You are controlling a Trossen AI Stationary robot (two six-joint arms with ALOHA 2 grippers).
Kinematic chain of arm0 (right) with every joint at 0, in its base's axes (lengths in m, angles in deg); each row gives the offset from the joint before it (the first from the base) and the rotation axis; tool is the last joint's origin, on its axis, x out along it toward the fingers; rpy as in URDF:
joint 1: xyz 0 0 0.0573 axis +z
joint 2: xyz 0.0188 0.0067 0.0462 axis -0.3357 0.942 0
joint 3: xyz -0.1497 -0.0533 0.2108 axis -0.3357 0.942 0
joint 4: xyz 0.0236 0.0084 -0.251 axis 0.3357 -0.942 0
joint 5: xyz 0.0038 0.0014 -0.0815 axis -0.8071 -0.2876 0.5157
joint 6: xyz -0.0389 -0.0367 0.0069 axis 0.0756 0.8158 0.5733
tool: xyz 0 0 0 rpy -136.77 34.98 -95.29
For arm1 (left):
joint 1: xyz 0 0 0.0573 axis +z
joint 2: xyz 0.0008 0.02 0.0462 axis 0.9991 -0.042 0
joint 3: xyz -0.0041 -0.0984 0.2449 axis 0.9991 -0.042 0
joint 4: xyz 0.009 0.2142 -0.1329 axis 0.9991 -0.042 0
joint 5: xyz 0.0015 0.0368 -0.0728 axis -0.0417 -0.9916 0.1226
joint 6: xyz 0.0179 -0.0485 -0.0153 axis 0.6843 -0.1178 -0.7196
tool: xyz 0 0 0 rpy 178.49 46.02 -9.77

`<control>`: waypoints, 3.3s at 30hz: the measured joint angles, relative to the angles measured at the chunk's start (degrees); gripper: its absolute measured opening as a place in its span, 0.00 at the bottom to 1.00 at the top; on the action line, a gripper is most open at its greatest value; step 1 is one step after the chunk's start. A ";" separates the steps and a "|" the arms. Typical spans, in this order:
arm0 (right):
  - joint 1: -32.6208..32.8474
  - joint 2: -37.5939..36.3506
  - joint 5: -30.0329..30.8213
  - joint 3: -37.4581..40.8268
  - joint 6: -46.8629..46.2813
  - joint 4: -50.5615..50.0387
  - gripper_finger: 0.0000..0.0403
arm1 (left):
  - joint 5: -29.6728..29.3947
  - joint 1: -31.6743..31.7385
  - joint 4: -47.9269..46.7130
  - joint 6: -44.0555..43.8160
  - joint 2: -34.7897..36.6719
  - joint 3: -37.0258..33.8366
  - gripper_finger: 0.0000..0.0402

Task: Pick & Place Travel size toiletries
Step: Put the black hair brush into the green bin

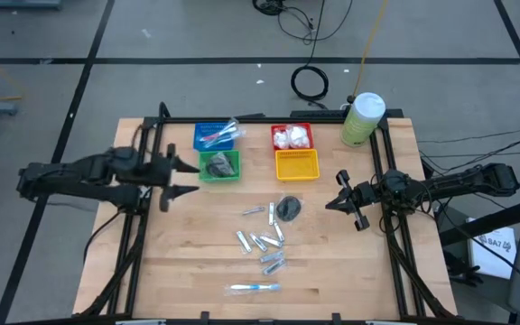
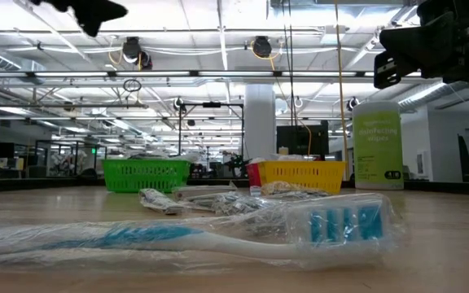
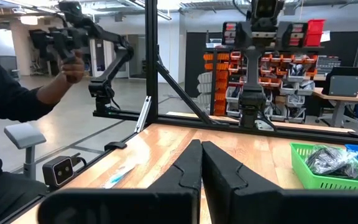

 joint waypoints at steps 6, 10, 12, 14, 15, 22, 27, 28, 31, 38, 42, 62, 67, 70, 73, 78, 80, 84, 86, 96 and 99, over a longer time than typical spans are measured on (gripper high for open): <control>-0.01 0.00 -0.02 -0.02 -0.01 0.00 0.00 | -0.06 -0.73 0.08 0.87 11.60 -8.89 0.58; -0.02 0.00 -0.01 -0.01 0.00 0.02 0.00 | -0.06 -0.73 -0.98 0.49 17.84 -13.47 0.58; -0.01 0.02 0.64 -0.01 0.38 0.84 0.00 | -0.06 -0.73 -0.87 -0.08 20.56 -15.04 0.58; -0.02 -0.02 2.37 0.00 0.37 2.53 0.00 | -0.06 -0.73 -1.01 -0.77 22.62 -16.31 0.58; -0.02 -0.02 2.98 0.00 0.11 3.19 0.00 | -0.05 -0.73 -1.08 -1.09 23.60 -16.75 0.58; 0.04 0.00 2.99 0.00 -1.53 4.31 0.00 | -0.09 -0.73 -3.08 -2.27 26.60 -17.30 0.58; 0.04 0.00 2.99 -0.02 -2.60 4.31 0.00 | -0.09 -0.73 -2.87 -9.40 25.85 -17.30 0.58; 0.07 0.00 2.99 0.00 -2.62 4.31 0.00 | -0.07 -0.73 -2.96 -10.50 25.62 -17.30 0.58; 0.07 0.00 2.83 0.00 -6.64 4.38 0.00 | -0.04 -0.73 -3.27 -12.61 25.31 -17.30 0.58; 0.09 -0.02 2.97 0.00 -17.42 9.33 0.00 | 0.00 -0.73 -6.03 -8.82 26.64 -17.32 0.58; 0.09 -0.02 2.94 0.00 -17.62 10.62 0.00 | 0.00 -0.73 -6.19 -7.65 26.67 -17.32 0.58; 7.14 16.73 19.74 -25.07 -11.22 -12.58 0.24 | -9.09 -0.71 -3.47 -5.83 26.49 -17.32 0.58; 9.00 29.68 29.86 -34.84 -6.76 -24.51 0.46 | -9.05 -0.71 -0.68 -8.02 26.51 -17.32 0.58; 9.11 37.20 34.55 -36.78 -6.58 -29.83 0.54 | -9.05 -0.71 -0.02 -9.57 26.51 -17.32 0.58; 9.09 42.51 34.67 -37.17 -8.55 -29.04 0.57 | -9.03 -0.71 -0.42 -10.42 26.50 -17.32 0.58; 9.11 50.16 34.60 -37.11 -10.47 -30.34 0.56 | -9.05 -0.71 -1.40 -10.50 26.49 -17.32 0.58; 9.11 52.04 34.61 -37.15 -10.67 -29.95 0.55 | -9.05 -0.71 -1.36 -10.50 26.49 -17.32 0.58; 9.11 55.72 34.57 -37.17 -11.74 -30.20 0.54 | -9.07 -0.71 -1.36 -10.50 26.49 -17.32 0.58; 9.11 57.13 34.58 -37.20 -11.82 -30.00 0.54 | -9.07 -0.71 -1.38 -10.50 26.49 -17.32 0.58; 9.09 59.65 34.78 -37.44 -17.30 -31.31 0.47 | -9.09 -0.71 -1.73 -10.39 26.49 -17.32 0.58; 9.09 59.67 34.20 -37.42 -17.70 -31.51 0.40 | -9.09 -0.71 -1.73 -10.39 26.49 -17.32 0.58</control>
